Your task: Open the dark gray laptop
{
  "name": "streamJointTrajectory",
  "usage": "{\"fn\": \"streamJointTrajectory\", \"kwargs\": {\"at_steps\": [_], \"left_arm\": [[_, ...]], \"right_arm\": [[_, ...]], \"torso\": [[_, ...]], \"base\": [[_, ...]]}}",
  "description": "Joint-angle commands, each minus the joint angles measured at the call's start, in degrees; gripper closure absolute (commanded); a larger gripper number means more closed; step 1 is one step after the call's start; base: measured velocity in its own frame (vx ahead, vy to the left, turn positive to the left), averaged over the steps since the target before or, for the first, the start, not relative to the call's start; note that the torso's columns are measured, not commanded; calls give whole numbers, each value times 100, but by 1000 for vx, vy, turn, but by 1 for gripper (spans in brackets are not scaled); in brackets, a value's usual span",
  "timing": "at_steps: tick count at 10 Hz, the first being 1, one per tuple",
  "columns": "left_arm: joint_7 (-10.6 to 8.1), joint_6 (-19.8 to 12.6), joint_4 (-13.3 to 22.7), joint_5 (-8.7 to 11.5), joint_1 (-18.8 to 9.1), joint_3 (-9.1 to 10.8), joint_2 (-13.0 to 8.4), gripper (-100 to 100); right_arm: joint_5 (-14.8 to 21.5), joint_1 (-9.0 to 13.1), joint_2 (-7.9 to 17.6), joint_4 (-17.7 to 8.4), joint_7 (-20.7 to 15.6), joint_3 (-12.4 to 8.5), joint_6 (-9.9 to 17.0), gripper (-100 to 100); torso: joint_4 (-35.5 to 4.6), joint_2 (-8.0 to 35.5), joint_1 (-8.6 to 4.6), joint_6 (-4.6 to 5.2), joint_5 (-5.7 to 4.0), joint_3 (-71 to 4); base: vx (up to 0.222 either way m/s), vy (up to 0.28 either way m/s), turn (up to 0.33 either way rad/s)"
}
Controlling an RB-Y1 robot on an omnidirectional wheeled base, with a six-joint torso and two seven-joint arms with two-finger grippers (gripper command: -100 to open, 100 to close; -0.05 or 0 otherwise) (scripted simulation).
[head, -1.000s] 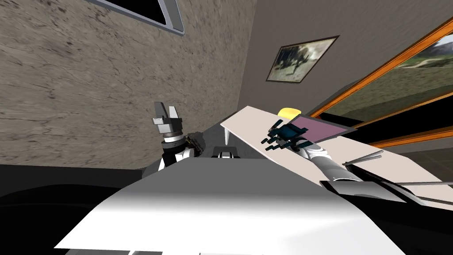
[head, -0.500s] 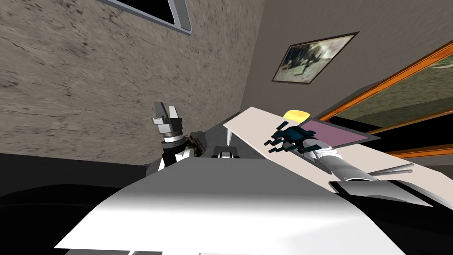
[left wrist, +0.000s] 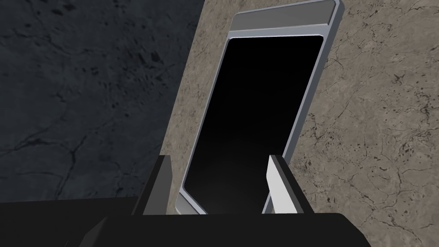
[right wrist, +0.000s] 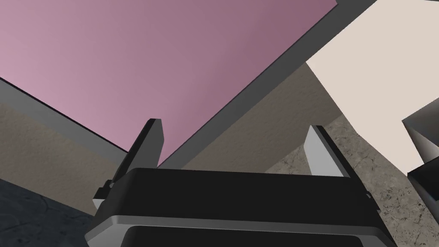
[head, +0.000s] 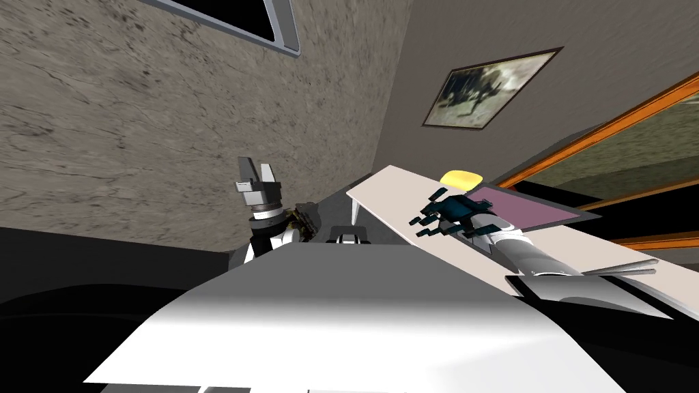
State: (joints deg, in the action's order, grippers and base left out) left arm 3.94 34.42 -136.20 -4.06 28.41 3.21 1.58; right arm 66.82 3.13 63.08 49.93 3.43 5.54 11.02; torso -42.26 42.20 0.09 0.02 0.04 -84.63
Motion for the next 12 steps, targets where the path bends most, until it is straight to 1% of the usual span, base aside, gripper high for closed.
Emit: {"fn": "streamJointTrajectory", "kwargs": {"at_steps": [1, 2, 5, 6, 8, 9, 10, 11, 12], "left_arm": [[0, 0, 0, 0, 0, 0, 0, 0], [0, 0, 0, 0, 0, 0, 0, 0], [0, 0, 0, 0, 0, 0, 0, 0], [0, 0, 0, 0, 0, 0, 0, 0], [0, 0, 0, 0, 0, 0, 0, 0], [0, 0, 0, 0, 0, 0, 0, 0], [0, 0, 0, 0, 0, 0, 0, 0], [0, 0, 0, 0, 0, 0, 0, 0], [0, 0, 0, 0, 1, 1, -1, 0]], "right_arm": [[158, 75, 135, -176, -17, 28, 206, -100], [158, 75, 135, -176, -17, 28, 206, -100], [407, 230, 392, -540, -49, 55, 516, -100], [303, 230, 392, -540, -49, 55, 516, -100], [407, 230, 392, -540, -49, 55, 516, -100], [495, 284, 488, -664, -58, 63, 620, -100], [612, 342, 415, -708, 60, 88, 546, -100], [629, 368, 467, -768, 99, 77, 507, -100], [592, 339, 450, -729, 68, 75, 525, -100]], "torso": [[-1, -2, 2, -8, 1, -1], [-1, 3, -5, -5, -1, 2], [-3, 1, -4, -12, 2, 0], [0, -1, -2, -4, 0, -1], [-3, 12, -14, -2, -6, 9], [-5, 17, -16, -2, -6, 12], [-3, 9, -10, -8, -4, 7], [-2, 6, -10, -3, -5, 5], [0, -10, -33, -4, -5, -5]], "base": [[31, 28, 45], [14, 9, -5], [29, 25, 114], [35, 22, 17], [8, 6, -10], [13, 11, 76], [8, 5, 20], [66, -70, 10], [41, -47, 7]]}}
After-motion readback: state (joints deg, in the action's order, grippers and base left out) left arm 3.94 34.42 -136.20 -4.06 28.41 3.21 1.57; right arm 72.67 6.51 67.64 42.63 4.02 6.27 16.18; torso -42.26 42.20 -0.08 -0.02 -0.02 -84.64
